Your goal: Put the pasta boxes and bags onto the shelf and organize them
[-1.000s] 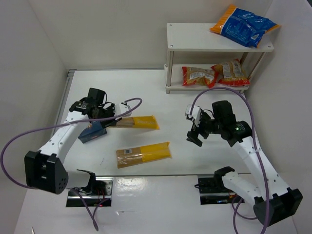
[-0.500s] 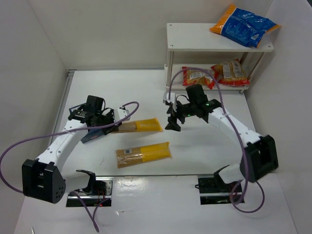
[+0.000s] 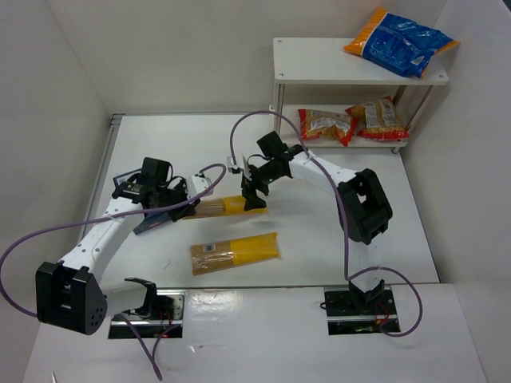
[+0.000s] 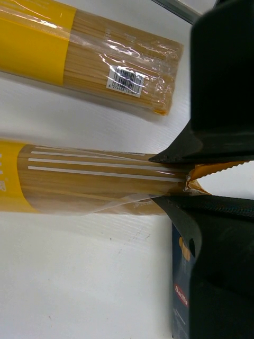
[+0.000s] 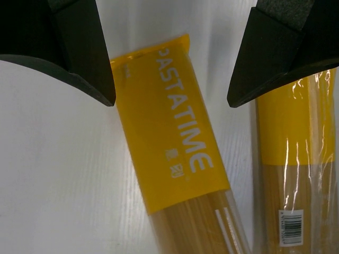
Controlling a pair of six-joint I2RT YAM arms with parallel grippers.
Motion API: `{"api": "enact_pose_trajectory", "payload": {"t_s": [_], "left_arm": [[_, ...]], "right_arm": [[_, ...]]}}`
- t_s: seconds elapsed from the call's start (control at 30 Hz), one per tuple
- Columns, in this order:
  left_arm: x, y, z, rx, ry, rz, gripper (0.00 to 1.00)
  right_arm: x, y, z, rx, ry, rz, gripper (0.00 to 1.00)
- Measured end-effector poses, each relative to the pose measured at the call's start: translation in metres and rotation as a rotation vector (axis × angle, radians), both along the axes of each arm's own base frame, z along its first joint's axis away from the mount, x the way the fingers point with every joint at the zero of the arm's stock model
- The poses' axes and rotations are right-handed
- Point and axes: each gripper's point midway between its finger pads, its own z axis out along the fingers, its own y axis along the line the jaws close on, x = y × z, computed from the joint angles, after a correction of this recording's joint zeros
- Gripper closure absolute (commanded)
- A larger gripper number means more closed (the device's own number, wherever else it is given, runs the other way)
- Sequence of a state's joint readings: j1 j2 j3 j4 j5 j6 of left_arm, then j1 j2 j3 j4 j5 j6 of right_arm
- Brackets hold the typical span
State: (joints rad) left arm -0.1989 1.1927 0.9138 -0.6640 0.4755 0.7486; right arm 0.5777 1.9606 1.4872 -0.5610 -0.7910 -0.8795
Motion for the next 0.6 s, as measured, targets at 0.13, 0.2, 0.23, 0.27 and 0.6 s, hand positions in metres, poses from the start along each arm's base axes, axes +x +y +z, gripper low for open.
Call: {"api": "enact_pose_trajectory", "payload": {"t_s": [0.13,0.2,0.23,0.27,0.6], "left_arm": [[0.001,0.0,0.0,-0.006,0.004,0.016,1.0],[0.002,0.0,0.001,-0.006,0.002,0.021,1.0],[0.002,0.0,0.001,-0.005,0.001,0.022,1.0],[0.002,0.0,0.001,-0.006,0.001,0.024,1.0],[0.002,0.001,0.001,-0.009,0.011,0.043,1.0]], "right_arm": [[-0.015,0.007,-0.01,-0.02,0.01,0.06,0.06],[-0.02,0.01,-0.017,-0.025,0.017,0.083,0.06],[-0.021,0.011,-0.02,-0.029,0.023,0.09,0.06],[-0.021,0.012,-0.024,-0.032,0.029,0.098,0.06],[0.002,0.031,-0.042,-0.028,0.037,0.104,0.0]]}}
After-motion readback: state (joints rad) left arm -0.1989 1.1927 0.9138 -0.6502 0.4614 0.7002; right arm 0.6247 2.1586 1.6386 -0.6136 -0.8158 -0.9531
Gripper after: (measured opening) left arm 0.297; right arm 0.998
